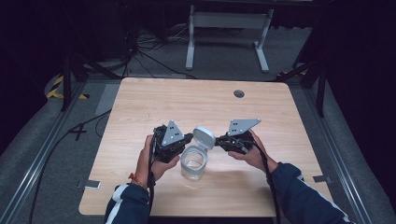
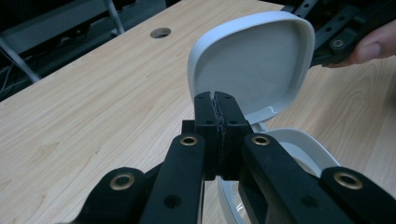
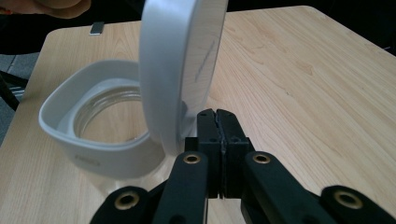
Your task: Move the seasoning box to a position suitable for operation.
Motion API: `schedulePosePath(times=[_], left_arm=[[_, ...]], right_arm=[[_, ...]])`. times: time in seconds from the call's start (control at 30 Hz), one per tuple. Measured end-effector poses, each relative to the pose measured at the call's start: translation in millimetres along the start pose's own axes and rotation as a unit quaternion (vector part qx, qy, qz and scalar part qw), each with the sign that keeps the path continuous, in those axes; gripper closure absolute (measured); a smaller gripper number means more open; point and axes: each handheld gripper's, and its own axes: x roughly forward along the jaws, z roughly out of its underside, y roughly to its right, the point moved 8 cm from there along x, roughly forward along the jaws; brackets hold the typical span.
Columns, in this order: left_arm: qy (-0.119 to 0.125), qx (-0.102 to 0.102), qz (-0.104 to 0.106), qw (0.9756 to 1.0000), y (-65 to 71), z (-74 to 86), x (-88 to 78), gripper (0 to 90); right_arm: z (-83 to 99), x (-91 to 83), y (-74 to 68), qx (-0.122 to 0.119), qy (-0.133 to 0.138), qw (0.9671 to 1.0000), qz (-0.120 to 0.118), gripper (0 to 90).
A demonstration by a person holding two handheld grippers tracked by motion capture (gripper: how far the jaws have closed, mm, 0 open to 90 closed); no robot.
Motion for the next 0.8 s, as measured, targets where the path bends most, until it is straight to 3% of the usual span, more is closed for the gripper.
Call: schedulePosePath(times=[0.33,0.5,0.67,0.8], left_arm=[[-0.009,0.017,0.014,0.9997,-2.4,-2.9,7.6,88.8],[-0.006,0.012,0.022,0.9997,-0.4,-3.2,8.0,88.7],[-0.016,0.019,0.015,0.9996,-1.9,6.4,-2.8,88.8],[-0.019,0.01,0.004,0.9998,-6.5,20.0,-12.1,88.1]], right_arm=[[14.6,-16.4,-2.2,0.005,-0.012,0.9997,0.02,89.7],[19.2,-20.3,-3.6,0.007,-0.017,0.9995,0.026,89.6],[20.2,-22.7,-2.8,0.005,-0.018,0.9994,0.028,89.7],[20.9,-23.4,-2.2,0.007,-0.022,0.9993,0.029,89.6]])
